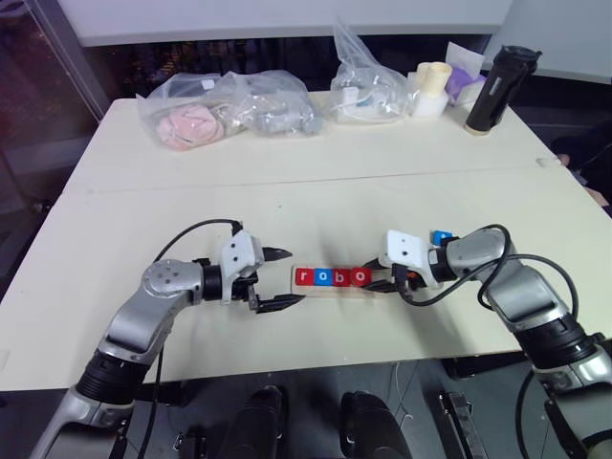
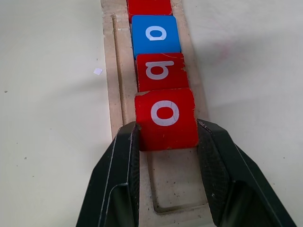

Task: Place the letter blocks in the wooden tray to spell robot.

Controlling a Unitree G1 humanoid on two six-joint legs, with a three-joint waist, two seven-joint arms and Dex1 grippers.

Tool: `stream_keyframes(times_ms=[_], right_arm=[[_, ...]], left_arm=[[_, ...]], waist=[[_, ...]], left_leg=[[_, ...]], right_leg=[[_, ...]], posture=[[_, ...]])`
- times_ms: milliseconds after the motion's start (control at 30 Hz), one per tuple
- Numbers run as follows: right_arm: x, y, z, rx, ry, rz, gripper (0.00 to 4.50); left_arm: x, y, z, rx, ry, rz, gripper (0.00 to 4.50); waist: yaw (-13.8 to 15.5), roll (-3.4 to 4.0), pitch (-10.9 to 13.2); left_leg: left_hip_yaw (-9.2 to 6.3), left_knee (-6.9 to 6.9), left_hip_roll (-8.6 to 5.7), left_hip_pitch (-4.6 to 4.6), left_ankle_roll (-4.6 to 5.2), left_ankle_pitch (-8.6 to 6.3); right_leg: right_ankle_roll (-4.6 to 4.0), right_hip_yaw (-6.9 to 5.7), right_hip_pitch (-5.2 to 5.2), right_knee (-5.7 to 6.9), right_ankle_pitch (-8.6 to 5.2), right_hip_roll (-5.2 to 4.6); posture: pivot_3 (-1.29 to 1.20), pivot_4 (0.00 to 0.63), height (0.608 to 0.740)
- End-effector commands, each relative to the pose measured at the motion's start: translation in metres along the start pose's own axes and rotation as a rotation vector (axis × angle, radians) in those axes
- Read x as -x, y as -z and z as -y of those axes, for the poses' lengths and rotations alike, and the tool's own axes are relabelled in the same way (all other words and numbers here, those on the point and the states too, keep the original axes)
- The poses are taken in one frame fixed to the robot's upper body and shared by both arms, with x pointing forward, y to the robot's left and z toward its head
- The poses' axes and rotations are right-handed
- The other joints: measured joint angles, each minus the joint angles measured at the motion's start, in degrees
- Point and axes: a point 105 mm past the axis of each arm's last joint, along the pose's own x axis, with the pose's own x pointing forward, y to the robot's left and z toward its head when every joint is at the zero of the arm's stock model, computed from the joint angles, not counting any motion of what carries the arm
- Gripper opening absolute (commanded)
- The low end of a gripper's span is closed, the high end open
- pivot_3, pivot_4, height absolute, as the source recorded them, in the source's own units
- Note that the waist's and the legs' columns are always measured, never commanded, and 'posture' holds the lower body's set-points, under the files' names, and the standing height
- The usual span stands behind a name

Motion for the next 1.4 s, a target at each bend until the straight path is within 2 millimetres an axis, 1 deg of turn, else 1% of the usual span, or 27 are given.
stream_keyframes(times_ms=[33,67,100,133,167,200,233,400,500,800,967,1267,1400], right_arm=[[0.002,-0.010,0.002,0.039,0.010,0.021,1.62],[0.002,-0.010,0.002,0.039,0.009,0.021,2.20],[0.002,-0.011,0.003,0.039,0.009,0.021,2.56],[0.002,-0.011,0.003,0.039,0.010,0.021,3.15],[0.002,-0.011,0.004,0.042,0.014,0.021,3.62],[0.002,-0.011,0.004,0.043,0.016,0.021,4.23],[0.002,-0.011,0.004,0.045,0.018,0.021,4.47],[0.006,-0.018,0.007,0.060,0.033,0.033,4.47],[0.010,-0.021,0.014,0.055,0.078,0.046,4.47],[0.006,-0.014,0.014,0.053,0.077,0.024,4.47],[0.005,-0.010,0.018,0.050,0.089,0.018,4.47],[0.003,-0.008,0.027,0.050,0.115,0.016,4.47],[0.004,-0.010,0.026,0.059,0.105,0.021,4.47]], left_arm=[[0.002,-0.013,-0.001,-0.041,-0.006,0.037,4.50],[0.002,-0.013,-0.001,-0.041,-0.006,0.037,4.50],[0.002,-0.013,-0.001,-0.042,-0.006,0.036,4.50],[0.002,-0.013,-0.001,-0.041,-0.006,0.037,4.50],[0.002,-0.013,-0.002,-0.041,-0.006,0.037,4.50],[0.001,-0.013,-0.001,-0.041,-0.006,0.037,4.50],[0.001,-0.013,-0.001,-0.041,-0.006,0.037,4.50],[0.001,-0.013,-0.001,-0.042,-0.004,0.037,4.50],[0.001,-0.013,-0.001,-0.042,-0.002,0.038,4.50],[-0.002,-0.015,-0.001,-0.047,0.006,0.044,4.50],[-0.002,-0.015,-0.001,-0.048,0.005,0.044,4.50],[-0.002,-0.015,-0.001,-0.044,0.000,0.046,4.50],[-0.002,-0.015,-0.001,-0.043,-0.001,0.046,4.50]], waist=[[0.0,0.00,0.0],[0.0,0.00,0.0],[0.0,0.00,0.0],[0.0,0.00,0.0],[0.0,0.00,0.0],[0.0,0.00,0.0],[0.0,0.00,0.0],[0.0,0.00,0.0],[0.0,0.00,0.0],[0.0,0.00,0.0],[0.0,0.00,0.0],[0.0,0.00,0.0],[0.0,0.00,0.0]], left_leg=[[0.00,0.00,0.00,0.00,0.00,0.00],[0.00,0.00,0.00,0.00,0.00,0.00],[0.00,0.00,0.00,0.00,0.00,0.00],[0.00,0.00,0.00,0.00,0.00,0.00],[0.00,0.00,0.00,0.00,0.00,0.00],[0.00,0.00,0.00,0.00,0.00,0.00],[0.00,0.00,0.00,0.00,0.00,0.00],[0.00,0.00,0.00,0.00,0.00,0.00],[0.00,0.00,0.00,0.00,0.00,0.00],[0.00,0.00,0.00,0.00,0.00,0.00],[0.00,0.00,0.00,0.00,0.00,0.00],[0.01,-0.01,0.00,0.00,0.00,0.00],[0.01,0.00,0.00,0.00,0.00,0.01]], right_leg=[[0.00,0.00,0.00,0.00,0.00,0.00],[0.00,0.00,0.00,0.00,0.00,0.00],[0.00,0.00,0.00,0.00,0.00,0.00],[0.00,0.00,0.00,0.00,0.00,0.00],[0.00,0.00,0.00,0.00,0.00,0.00],[0.00,0.00,0.00,0.00,0.00,0.00],[0.00,0.00,0.00,0.00,0.00,0.00],[0.00,0.00,0.00,0.00,0.00,0.00],[0.00,0.00,0.00,0.00,0.00,0.00],[0.00,0.00,0.00,0.00,0.00,0.00],[0.00,0.00,0.00,0.00,0.00,0.01],[0.01,0.00,0.00,0.01,0.01,0.03],[0.01,0.00,0.00,0.01,0.01,0.06]], posture=[[0.00,0.150,0.725],[0.00,0.150,0.725],[0.00,0.150,0.725],[0.00,0.150,0.725],[0.00,0.150,0.725],[0.00,0.150,0.725],[0.00,0.150,0.725],[0.00,0.150,0.725],[0.00,0.150,0.725],[0.00,0.150,0.725],[0.00,0.150,0.725],[0.00,0.150,0.725],[0.00,0.150,0.725]])
